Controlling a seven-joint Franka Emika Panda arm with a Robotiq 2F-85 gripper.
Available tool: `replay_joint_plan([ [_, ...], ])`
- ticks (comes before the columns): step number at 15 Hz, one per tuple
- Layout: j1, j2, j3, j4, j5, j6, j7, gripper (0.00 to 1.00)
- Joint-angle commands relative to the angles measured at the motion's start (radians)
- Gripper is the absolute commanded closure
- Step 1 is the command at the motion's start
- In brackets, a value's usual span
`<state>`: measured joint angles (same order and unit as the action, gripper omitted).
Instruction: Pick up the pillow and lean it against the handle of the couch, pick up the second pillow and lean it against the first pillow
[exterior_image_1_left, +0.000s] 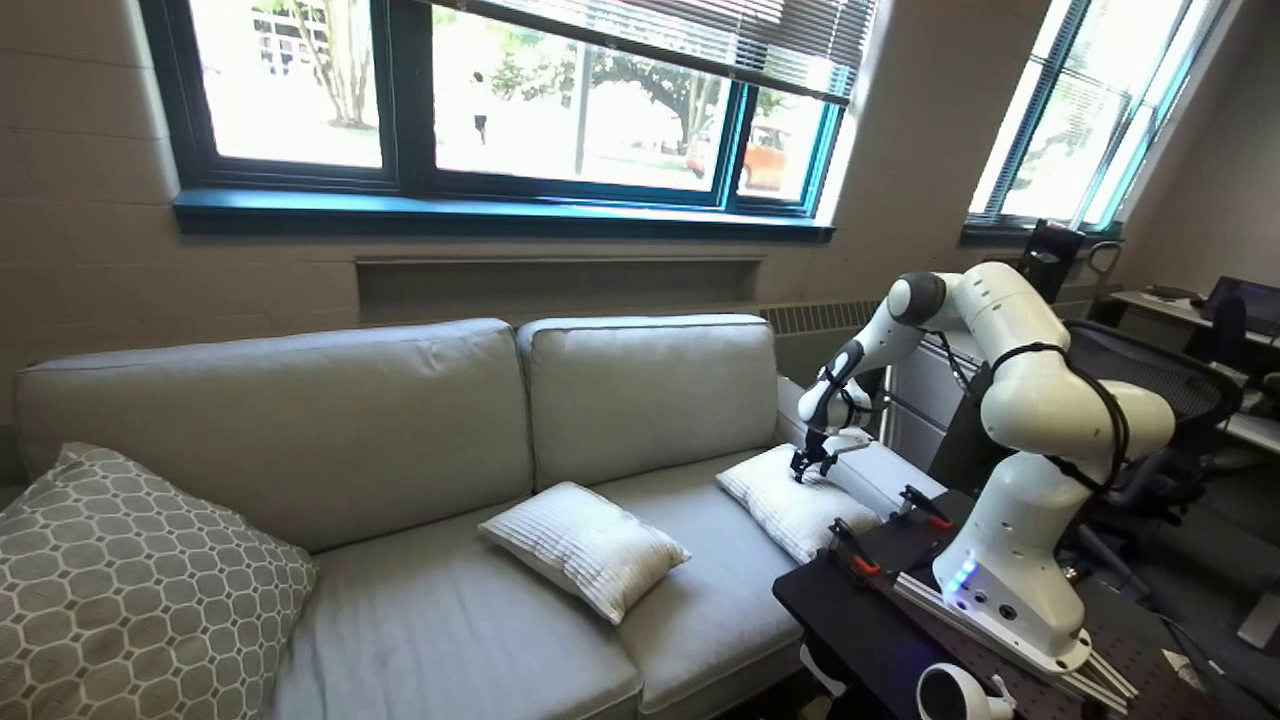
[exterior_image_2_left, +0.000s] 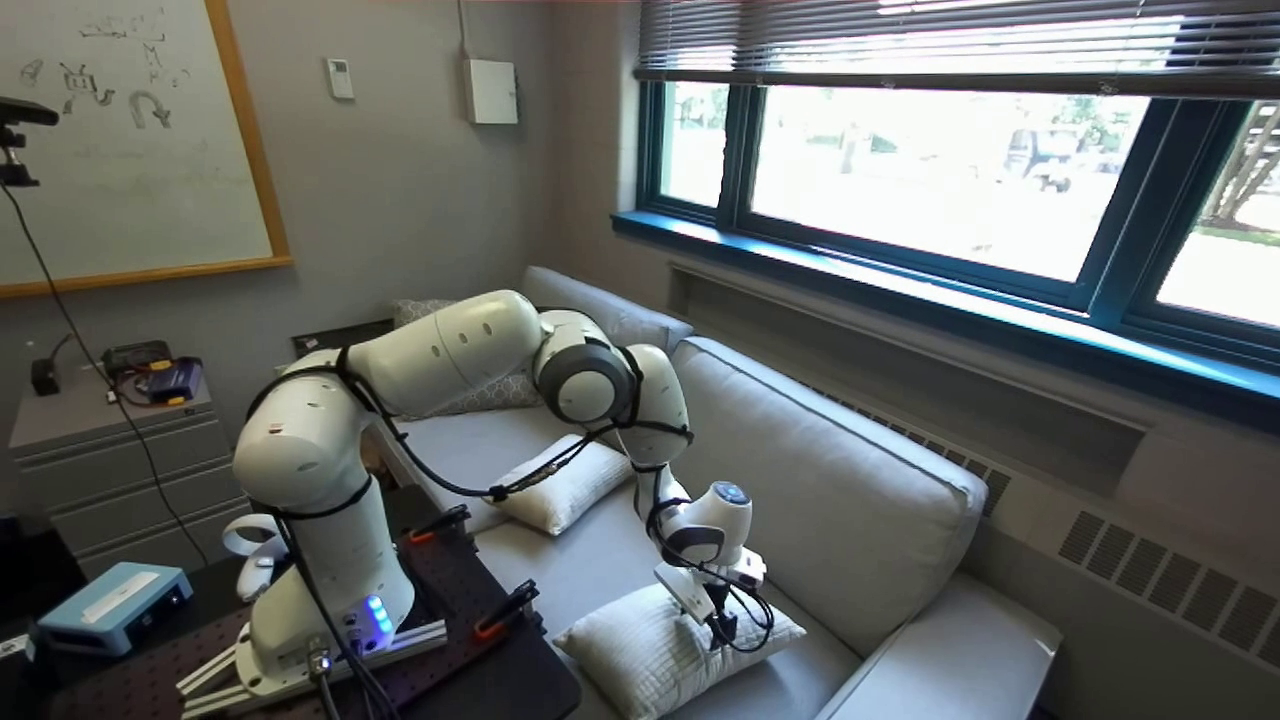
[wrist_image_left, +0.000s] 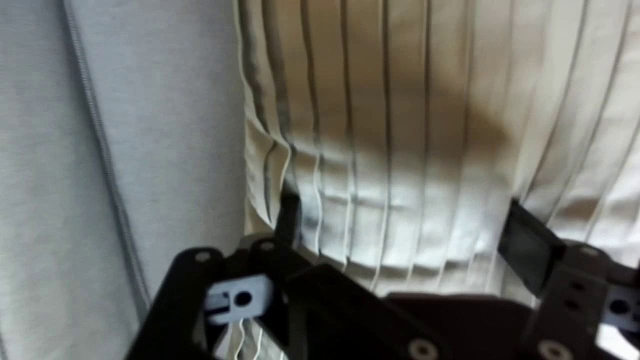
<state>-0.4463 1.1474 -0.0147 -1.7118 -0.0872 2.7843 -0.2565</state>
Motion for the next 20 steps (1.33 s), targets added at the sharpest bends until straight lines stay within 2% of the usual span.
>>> replay_joint_plan([
  [1,-0.119,0.094,0.112,0.086,0.067,-0.011,-0.107,0.00],
  [4,-0.248,0.173,0.180,0.158,0.103,-0.060,-0.213,0.00],
  [6,-0.294,0.211,0.204,0.191,0.114,-0.082,-0.242,0.00],
  [7,-0.315,0.237,0.216,0.222,0.115,-0.097,-0.255,0.25],
  [8,-0.330,0.247,0.224,0.231,0.116,-0.105,-0.263,0.25],
  [9,-0.354,0.263,0.235,0.260,0.115,-0.130,-0.284,0.31],
  [14,-0.362,0.243,0.258,0.271,0.121,-0.161,-0.291,0.69],
  [17,-0.349,0.185,0.256,0.213,0.118,-0.141,-0.277,0.91],
  [20,-0.277,0.094,0.202,0.110,0.108,-0.085,-0.199,1.00],
])
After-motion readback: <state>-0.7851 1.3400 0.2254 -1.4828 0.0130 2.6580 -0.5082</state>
